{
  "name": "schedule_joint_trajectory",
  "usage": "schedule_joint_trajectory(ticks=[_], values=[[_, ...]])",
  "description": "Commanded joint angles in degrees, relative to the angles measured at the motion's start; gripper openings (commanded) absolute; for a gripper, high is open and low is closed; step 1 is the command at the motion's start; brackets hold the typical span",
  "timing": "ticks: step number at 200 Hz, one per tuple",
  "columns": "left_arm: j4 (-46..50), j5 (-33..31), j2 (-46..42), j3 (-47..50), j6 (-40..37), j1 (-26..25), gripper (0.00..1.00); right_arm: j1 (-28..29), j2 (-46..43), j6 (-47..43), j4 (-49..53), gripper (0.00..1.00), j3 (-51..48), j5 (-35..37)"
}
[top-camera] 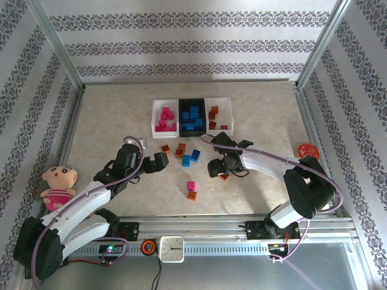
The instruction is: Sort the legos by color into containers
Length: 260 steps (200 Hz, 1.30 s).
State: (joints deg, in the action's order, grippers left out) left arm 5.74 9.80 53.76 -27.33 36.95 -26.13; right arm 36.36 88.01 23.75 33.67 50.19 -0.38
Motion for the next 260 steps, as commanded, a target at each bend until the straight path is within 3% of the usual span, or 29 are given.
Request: schedule_joint_trajectory(ticks=[1,32,74,107,143,177,225,260], values=[[0.2,-0.9,-0.5,0.9,0.9,0.7,1.00,1.4,1.1,0.3,1.0,0.78,-0.9,1.3],[-0.4,-0.9,-0.3,1.4,1.2,0.7,1.00,2.8,3.1,0.9,0.8,0.68,-1.4,1.0],[-0.6,-0.7,0.1,1.4,1.4,0.7,1.00,3.5,2.9,1.4,-0.2,0.41,-1.9,0.6],[-0.7,-0.5,0.2,1.4,1.6,0.7,1.00,3.6,0.3,1.3,-0.3,0.31,-1.7,0.6],[-1.1,-0.6,0.6,1.7,1.8,0.7,1.00,2.8,-4.8,0.4,0.3,0.27,1.9,1.8],[-1.7,-0.2,1.4,1.5,1.9,0.7,1.00,-2.4,-4.5,-0.9,-3.7,0.27,11.4,3.5],[-0.9,0.4,1.3,1.4,2.3,0.7,1.00,-10.0,8.7,-0.1,-10.2,0.26,26.5,9.0],[-0.4,0.5,0.7,1.5,2.4,0.7,1.00,-13.1,20.5,1.0,-8.3,0.29,38.3,10.7]])
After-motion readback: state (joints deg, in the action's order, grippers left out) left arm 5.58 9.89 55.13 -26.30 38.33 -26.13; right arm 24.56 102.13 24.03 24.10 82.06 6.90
